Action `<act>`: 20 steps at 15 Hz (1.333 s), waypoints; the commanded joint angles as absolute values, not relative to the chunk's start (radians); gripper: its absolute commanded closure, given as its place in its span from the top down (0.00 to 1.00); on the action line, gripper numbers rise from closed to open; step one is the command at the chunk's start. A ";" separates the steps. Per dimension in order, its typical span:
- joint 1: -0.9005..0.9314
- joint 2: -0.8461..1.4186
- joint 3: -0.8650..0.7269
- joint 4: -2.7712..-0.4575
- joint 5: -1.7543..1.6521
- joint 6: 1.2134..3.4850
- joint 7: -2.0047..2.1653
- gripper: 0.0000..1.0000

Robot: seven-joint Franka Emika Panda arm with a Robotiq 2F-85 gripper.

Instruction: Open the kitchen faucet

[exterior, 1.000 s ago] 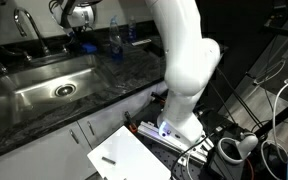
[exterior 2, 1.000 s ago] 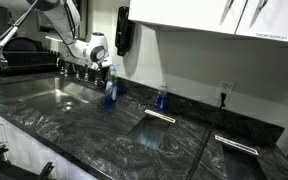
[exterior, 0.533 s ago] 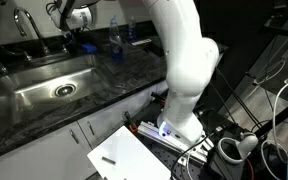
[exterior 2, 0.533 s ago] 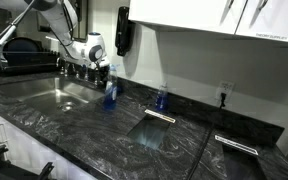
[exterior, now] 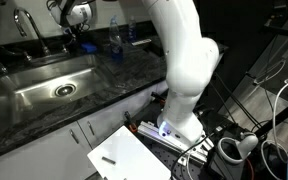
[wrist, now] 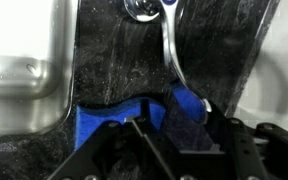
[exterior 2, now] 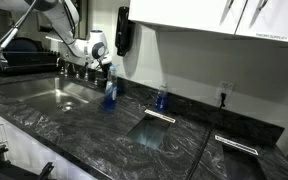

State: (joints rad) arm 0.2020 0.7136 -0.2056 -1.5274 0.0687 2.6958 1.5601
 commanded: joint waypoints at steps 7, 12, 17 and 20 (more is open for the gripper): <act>0.153 0.682 -0.150 -1.523 0.085 2.607 1.533 0.05; 0.139 0.631 -0.121 -1.589 0.084 2.598 1.485 0.05; 0.169 0.580 -0.154 -1.666 0.058 2.601 1.526 0.05; 0.206 0.557 -0.197 -1.705 0.038 2.609 1.644 0.05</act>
State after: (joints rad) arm 0.1640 0.6387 -0.1593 -1.5865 0.0664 2.6271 1.5647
